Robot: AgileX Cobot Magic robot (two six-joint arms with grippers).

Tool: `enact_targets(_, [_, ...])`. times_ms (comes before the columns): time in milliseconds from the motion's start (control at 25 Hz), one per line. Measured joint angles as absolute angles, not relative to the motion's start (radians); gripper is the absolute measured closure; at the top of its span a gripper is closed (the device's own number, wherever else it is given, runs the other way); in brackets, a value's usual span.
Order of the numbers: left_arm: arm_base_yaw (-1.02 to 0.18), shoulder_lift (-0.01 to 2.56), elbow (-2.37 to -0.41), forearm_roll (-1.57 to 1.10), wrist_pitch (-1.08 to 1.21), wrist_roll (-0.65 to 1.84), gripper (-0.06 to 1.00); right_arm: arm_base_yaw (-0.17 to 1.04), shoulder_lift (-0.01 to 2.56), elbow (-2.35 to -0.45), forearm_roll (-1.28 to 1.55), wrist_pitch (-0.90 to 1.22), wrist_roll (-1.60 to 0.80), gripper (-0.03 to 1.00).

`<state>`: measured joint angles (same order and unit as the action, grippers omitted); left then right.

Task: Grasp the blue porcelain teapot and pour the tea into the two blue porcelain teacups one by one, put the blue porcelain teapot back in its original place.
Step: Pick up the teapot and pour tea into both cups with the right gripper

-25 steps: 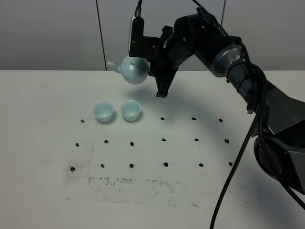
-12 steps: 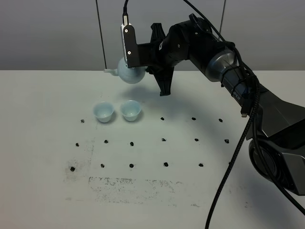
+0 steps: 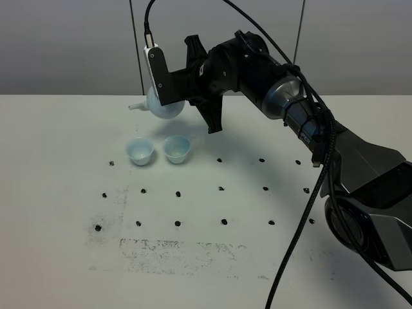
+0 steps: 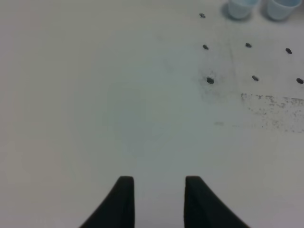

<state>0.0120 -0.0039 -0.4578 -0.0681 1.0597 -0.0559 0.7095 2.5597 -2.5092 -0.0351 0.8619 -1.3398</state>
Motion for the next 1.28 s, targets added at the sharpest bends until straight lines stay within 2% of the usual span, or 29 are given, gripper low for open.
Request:
enact_targets(280, [0.012, -0.004, -0.458, -0.068, 1.06, -0.056, 0.66, 0.724, 2.576, -2.509, -0.091, 0.862, -1.406, 0.93])
enact_targets(1280, [0.012, -0.004, -0.458, -0.068, 1.06, -0.056, 0.66, 0.782, 2.592, -2.509, -0.386, 0.822, -1.415, 0.93])
